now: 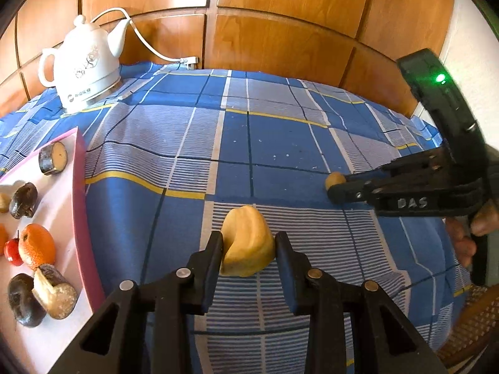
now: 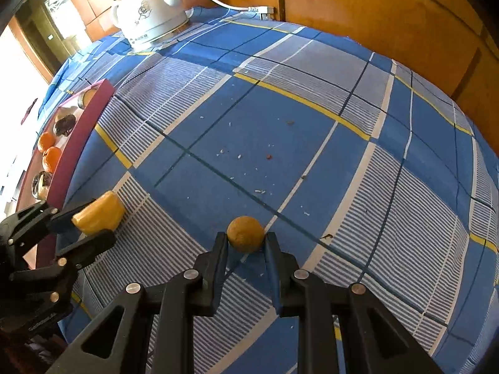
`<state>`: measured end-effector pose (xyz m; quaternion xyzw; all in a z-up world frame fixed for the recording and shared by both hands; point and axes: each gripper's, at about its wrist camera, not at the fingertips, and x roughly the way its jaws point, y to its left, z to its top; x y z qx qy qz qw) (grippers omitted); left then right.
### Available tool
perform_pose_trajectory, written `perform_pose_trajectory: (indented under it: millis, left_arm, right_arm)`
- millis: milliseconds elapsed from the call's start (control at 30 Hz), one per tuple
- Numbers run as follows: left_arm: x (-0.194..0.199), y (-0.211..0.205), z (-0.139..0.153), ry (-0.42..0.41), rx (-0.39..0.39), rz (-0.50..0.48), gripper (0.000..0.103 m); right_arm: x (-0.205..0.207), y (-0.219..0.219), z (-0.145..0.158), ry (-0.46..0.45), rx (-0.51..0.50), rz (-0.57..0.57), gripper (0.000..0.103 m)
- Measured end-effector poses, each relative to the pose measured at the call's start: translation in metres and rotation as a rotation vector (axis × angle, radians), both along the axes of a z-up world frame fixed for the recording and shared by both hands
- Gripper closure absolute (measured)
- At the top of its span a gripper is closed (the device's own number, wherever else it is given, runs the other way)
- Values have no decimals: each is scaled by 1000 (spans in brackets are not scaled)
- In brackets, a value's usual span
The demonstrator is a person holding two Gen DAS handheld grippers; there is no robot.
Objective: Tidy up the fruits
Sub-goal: 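Grasp the small tan round fruit with right while left holds the pepper, then carry the pepper into the tray and open the left gripper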
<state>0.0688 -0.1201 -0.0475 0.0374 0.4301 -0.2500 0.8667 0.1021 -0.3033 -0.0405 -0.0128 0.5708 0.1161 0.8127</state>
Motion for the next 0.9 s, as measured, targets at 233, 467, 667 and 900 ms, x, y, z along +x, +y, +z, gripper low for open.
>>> perform_pose_trajectory:
  millis: [233,467,667,900]
  left_arm:
    - [-9,4,21,-41,-14,-1,69]
    - [-10,14,33,-58,-27,26,72]
    - [-12,20,39,-67,-34,39,72]
    - [-14,26,46,-80,-50,48,73]
  right_arm:
    - [-1,3,-1,-9,-18,10,79]
    - [0,3,-2,-13,-23,13,79]
    - [-1,5,-1,-19,-33,18,79]
    - [-2,5,0,-23,-43,22,79]
